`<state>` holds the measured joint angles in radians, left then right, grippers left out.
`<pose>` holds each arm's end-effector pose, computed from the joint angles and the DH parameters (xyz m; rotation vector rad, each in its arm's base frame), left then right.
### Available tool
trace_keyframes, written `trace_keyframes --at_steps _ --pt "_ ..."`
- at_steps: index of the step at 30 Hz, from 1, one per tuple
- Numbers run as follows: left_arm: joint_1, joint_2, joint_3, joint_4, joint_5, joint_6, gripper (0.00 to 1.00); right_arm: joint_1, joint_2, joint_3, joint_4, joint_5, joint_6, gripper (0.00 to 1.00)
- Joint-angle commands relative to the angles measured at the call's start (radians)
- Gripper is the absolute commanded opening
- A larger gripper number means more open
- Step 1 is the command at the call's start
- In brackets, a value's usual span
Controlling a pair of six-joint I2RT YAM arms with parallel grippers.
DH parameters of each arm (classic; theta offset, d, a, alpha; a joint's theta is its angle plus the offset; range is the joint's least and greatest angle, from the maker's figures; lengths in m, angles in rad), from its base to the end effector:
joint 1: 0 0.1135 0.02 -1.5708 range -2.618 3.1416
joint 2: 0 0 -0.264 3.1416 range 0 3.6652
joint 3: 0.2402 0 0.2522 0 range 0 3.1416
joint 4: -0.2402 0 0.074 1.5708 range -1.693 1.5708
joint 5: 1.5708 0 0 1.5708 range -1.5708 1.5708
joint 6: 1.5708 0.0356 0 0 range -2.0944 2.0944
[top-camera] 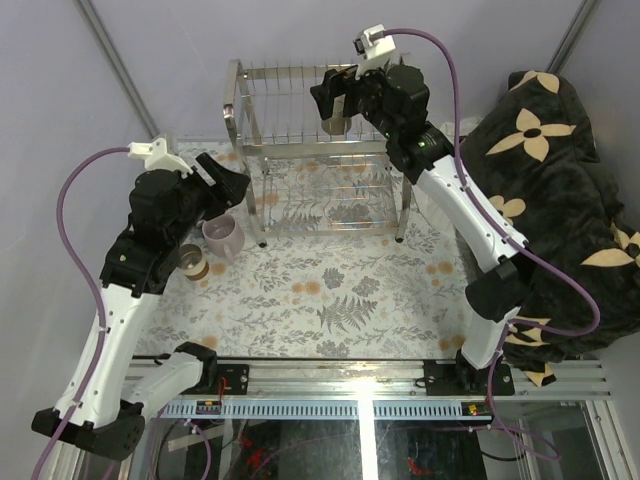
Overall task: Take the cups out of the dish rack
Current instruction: Move the cup to the dish rack.
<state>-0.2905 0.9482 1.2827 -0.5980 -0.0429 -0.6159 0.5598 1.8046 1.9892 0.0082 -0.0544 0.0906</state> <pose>0.1763 -0.0511 0.4365 -0.3342 1.8457 -0.5928 0.3536 0.2239 0.4952 -0.3709 1.3526 0.5799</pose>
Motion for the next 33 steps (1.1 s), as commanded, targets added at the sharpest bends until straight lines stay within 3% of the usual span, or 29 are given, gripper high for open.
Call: trace_keyframes --at_steps 1,25,33 --pt "-0.006 -0.027 -0.017 -0.006 -0.016 0.002 0.7 -0.009 0.012 0.084 -0.004 -0.045 -0.006 0.97" --pt "-0.005 -0.026 -0.047 -0.025 -0.016 0.002 0.71 -0.04 0.15 0.19 -0.131 -0.165 0.013 0.95" --pt "-0.006 -0.025 -0.051 -0.02 -0.015 -0.002 0.71 -0.051 0.164 0.22 -0.179 -0.143 -0.006 0.95"
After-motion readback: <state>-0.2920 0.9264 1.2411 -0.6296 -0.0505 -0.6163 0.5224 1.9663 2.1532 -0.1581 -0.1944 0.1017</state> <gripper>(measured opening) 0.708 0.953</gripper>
